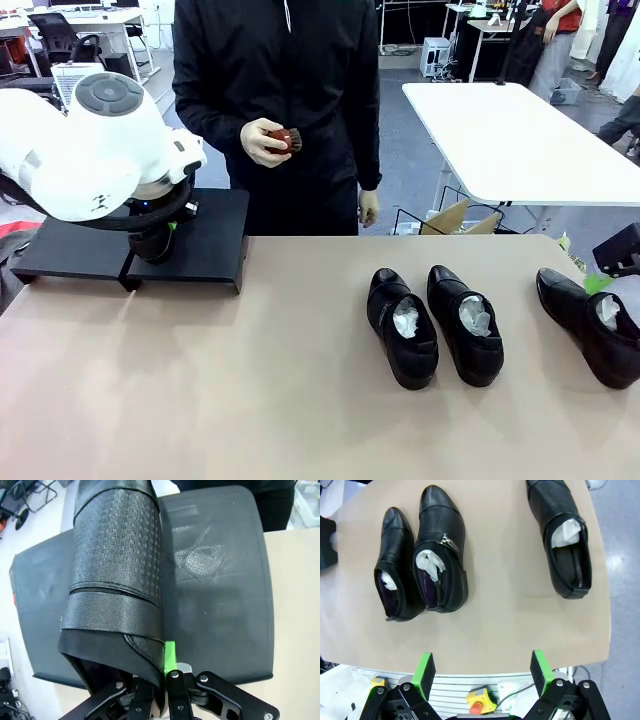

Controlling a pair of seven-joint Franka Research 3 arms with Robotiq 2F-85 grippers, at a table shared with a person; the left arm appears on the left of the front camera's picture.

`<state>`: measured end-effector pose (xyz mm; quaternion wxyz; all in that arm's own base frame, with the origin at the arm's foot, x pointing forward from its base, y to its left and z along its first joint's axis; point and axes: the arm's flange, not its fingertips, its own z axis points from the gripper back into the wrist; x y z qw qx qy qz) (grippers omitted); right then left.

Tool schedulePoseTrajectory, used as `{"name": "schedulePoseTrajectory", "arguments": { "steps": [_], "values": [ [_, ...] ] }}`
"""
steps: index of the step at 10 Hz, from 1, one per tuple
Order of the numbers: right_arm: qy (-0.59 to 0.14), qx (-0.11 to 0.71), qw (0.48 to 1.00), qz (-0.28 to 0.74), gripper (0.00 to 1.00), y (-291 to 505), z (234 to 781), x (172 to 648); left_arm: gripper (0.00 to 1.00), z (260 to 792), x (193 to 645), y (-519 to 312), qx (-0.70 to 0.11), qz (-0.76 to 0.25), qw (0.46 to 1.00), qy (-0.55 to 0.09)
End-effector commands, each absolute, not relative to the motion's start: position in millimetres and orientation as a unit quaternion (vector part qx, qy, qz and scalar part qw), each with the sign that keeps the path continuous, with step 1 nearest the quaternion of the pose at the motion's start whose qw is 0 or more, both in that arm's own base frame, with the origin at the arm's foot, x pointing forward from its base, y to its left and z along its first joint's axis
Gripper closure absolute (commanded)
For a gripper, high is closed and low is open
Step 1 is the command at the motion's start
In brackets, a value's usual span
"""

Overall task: Organize the shoes by placing them on the stand.
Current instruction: Place the Shoe from the middle of the table onto the Shoes Stand.

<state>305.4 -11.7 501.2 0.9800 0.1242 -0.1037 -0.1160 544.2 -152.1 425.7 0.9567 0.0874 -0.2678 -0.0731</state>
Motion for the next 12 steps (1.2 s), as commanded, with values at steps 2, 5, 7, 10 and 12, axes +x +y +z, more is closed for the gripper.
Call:
{"name": "schedulePoseTrajectory", "arguments": {
  "steps": [2, 5, 7, 10, 12],
  "values": [
    [-0.105, 0.134, 0.979, -0.110, 0.00, -11, 502, 306, 1.00, 423, 549, -153, 0.097, -0.059, 0.955, -0.274],
    [-0.105, 0.134, 0.979, -0.110, 0.00, -11, 502, 306, 1.00, 415, 549, -151, 0.104, -0.053, 0.956, -0.271],
    [-0.105, 0.134, 0.979, -0.110, 0.00, -11, 502, 306, 0.74, 416, 546, -151, 0.103, -0.052, 0.959, -0.260],
    [-0.105, 0.134, 0.979, -0.110, 0.00, -11, 502, 306, 0.16, 422, 546, -149, 0.105, -0.048, 0.956, -0.269],
    [-0.105, 0.134, 0.979, -0.110, 0.00, -11, 502, 306, 0.00, 430, 540, -145, 0.109, -0.039, 0.952, -0.282]
  ]
}}
